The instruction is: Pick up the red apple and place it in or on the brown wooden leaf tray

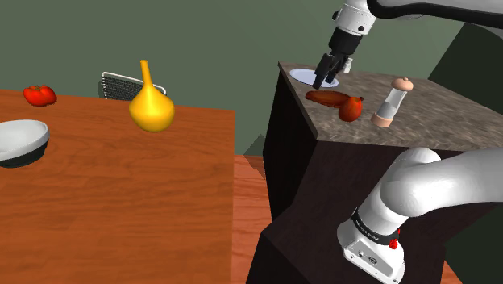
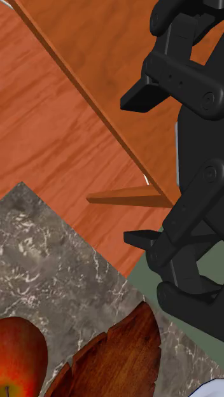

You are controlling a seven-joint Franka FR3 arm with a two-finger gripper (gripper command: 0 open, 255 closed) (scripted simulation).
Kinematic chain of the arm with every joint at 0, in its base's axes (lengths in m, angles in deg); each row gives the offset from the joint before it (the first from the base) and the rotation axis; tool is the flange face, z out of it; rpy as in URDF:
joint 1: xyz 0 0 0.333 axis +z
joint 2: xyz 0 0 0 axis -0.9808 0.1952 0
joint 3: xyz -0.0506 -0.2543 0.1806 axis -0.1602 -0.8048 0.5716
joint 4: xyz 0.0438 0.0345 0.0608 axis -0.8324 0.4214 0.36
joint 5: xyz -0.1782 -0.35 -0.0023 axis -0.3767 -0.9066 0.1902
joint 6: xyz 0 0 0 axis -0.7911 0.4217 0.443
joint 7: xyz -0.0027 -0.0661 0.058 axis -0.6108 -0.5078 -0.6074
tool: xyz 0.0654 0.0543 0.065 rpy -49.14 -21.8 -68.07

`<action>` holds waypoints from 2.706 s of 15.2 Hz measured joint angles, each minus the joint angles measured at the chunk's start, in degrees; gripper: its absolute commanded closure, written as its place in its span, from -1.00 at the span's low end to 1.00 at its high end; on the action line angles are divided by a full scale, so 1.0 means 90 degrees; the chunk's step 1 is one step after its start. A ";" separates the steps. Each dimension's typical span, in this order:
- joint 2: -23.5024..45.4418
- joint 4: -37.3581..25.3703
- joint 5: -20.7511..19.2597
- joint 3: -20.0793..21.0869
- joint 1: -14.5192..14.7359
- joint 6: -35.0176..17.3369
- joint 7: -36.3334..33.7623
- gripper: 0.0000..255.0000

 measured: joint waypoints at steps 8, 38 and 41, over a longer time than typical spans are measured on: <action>0.0024 0.0046 -0.0322 -0.0706 -0.0561 0.0247 0.0103 -1.00; 0.0074 0.0739 -0.0982 -0.1863 -0.1516 -0.0012 0.0204 1.00; 0.0070 0.0740 -0.0982 -0.1862 -0.1517 -0.0010 0.0204 1.00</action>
